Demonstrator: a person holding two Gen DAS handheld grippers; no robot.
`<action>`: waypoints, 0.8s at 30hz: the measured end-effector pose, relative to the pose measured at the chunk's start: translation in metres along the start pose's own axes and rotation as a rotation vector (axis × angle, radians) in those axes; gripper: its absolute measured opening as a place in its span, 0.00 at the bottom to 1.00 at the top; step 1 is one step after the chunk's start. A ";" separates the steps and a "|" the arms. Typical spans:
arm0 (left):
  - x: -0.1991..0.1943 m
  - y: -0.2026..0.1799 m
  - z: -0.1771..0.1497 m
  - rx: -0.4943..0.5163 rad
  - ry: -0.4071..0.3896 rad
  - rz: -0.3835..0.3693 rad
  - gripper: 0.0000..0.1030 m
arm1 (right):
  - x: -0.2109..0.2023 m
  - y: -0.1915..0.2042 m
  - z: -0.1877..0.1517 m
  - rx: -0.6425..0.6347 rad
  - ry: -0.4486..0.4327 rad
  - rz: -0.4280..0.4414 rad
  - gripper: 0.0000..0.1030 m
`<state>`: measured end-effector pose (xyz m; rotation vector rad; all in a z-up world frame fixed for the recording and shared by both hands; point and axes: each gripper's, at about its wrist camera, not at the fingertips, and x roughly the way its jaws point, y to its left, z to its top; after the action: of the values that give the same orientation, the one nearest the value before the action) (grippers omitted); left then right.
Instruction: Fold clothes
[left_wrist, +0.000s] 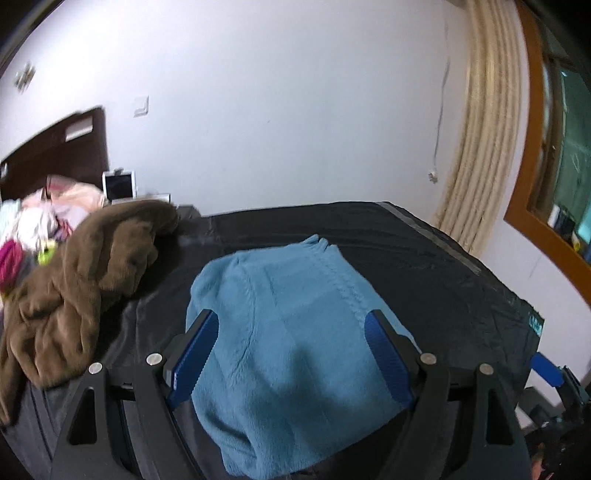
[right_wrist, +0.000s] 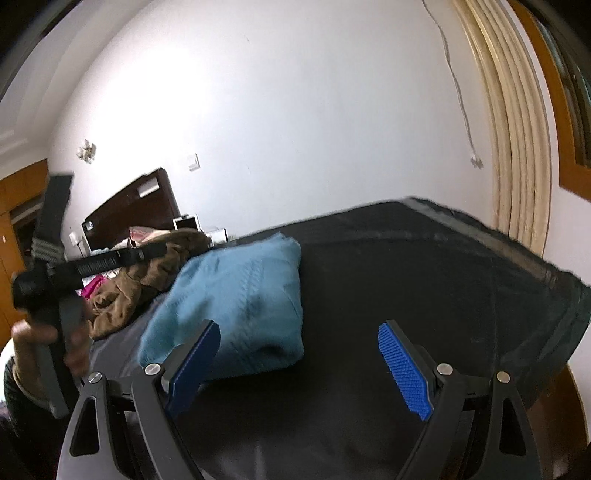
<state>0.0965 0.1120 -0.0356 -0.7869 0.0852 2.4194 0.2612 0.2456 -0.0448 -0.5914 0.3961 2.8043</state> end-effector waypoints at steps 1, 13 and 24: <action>0.002 0.001 -0.003 -0.009 0.005 0.006 0.82 | -0.003 0.002 0.002 -0.005 -0.008 0.003 0.87; 0.019 -0.002 -0.013 -0.026 -0.017 0.072 0.82 | 0.014 -0.019 -0.013 0.051 0.032 -0.007 0.88; 0.025 0.017 -0.015 -0.098 -0.022 0.078 0.82 | 0.029 -0.026 -0.020 0.076 0.077 -0.005 0.88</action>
<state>0.0788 0.1077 -0.0636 -0.8142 -0.0120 2.5218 0.2502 0.2688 -0.0802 -0.6839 0.5133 2.7539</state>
